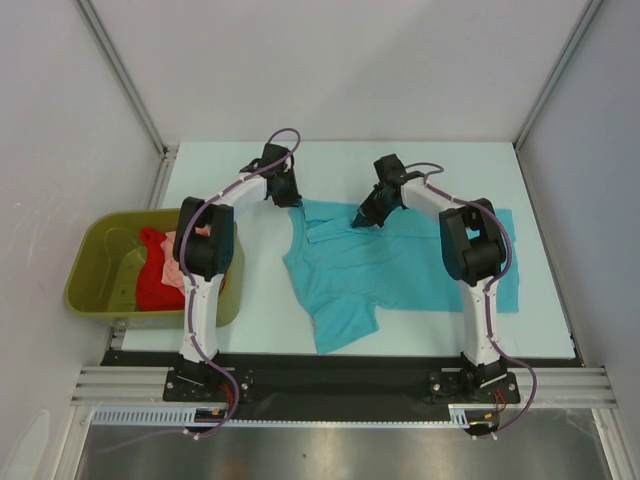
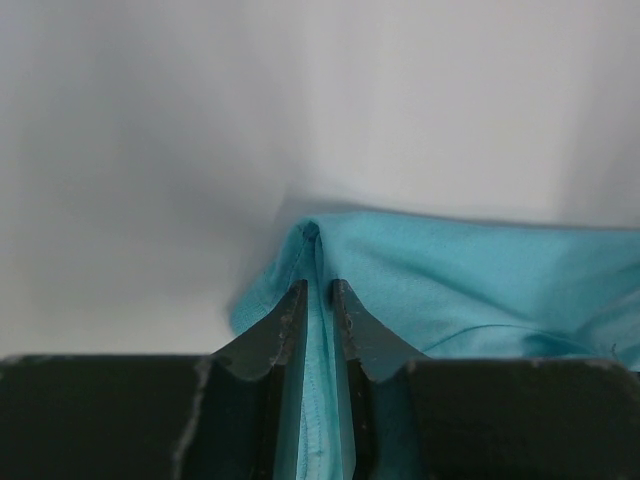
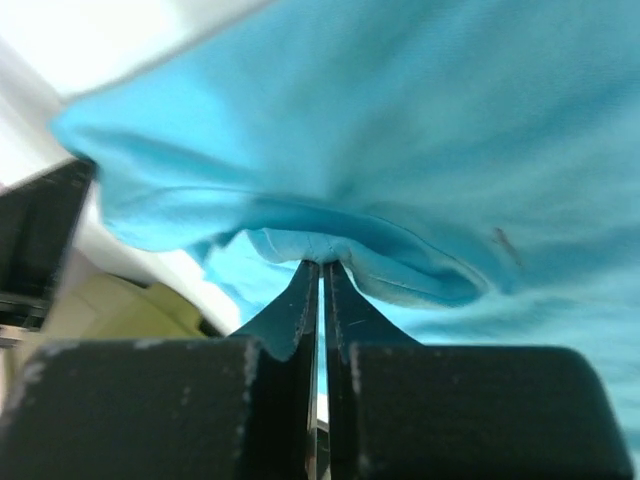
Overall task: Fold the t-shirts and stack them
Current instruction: Fold the tshirt
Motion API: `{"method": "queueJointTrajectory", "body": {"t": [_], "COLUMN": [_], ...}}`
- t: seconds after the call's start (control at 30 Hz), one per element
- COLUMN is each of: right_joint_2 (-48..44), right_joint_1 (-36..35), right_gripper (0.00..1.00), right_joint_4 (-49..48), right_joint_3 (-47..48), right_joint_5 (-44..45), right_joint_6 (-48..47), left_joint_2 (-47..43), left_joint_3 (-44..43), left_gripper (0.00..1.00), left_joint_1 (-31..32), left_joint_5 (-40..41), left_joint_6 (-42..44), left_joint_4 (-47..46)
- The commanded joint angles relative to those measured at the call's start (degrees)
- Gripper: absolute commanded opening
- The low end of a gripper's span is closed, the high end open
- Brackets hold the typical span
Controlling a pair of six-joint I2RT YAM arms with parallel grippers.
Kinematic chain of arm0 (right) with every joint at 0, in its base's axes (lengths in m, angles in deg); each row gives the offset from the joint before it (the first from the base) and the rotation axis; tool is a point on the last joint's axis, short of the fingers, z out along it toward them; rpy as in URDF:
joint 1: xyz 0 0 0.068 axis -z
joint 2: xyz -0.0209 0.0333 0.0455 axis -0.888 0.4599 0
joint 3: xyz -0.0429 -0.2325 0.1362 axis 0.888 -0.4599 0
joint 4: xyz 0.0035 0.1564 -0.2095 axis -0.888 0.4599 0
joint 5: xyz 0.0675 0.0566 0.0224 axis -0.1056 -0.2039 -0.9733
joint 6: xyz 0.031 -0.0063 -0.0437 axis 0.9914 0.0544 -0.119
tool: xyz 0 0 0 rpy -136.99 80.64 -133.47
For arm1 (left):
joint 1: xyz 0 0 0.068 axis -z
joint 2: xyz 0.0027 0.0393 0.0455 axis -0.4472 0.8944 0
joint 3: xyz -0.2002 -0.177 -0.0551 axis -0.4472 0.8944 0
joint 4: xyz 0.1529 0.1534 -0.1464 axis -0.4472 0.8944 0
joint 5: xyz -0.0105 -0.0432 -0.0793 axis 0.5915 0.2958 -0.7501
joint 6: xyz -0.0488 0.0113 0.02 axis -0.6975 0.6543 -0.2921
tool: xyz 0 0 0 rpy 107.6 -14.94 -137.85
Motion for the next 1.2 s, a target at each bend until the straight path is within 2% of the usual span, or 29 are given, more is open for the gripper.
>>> {"method": "queueJointTrajectory", "body": {"t": [0.0,0.23,0.53,0.8,1.17], "right_joint_2": [-3.3,-4.1,-4.5,-4.2,-3.7], "right_joint_1": [0.5,0.2,-0.3,0.3,1.3], "right_gripper": [0.0,0.0,0.0,0.0,0.0], "right_joint_4": [9.7,15.7,21.6,26.7,29.9], "right_joint_3": [2.8,2.8,3.6,4.3,4.6], "right_joint_5": [-0.7,-5.5,-6.4,-3.5,1.1], "right_joint_6": [-8.0,-19.7,-30.7,-40.6,-46.7], "left_joint_2": [-0.7,-1.5,-1.7,-1.4,-1.2], "left_joint_3": [-0.3,0.8,0.8,0.0,0.3], "left_gripper": [0.21,0.21,0.2,0.18,0.18], "left_joint_1": [-0.6,-0.5,-0.5,-0.5,-0.5], "left_joint_5": [-0.5,-0.3,0.3,1.0,1.2], "left_joint_6": [-0.2,-0.1,0.2,0.2,0.0], "left_joint_4": [-1.5,-1.2,-0.1,0.4,0.6]}}
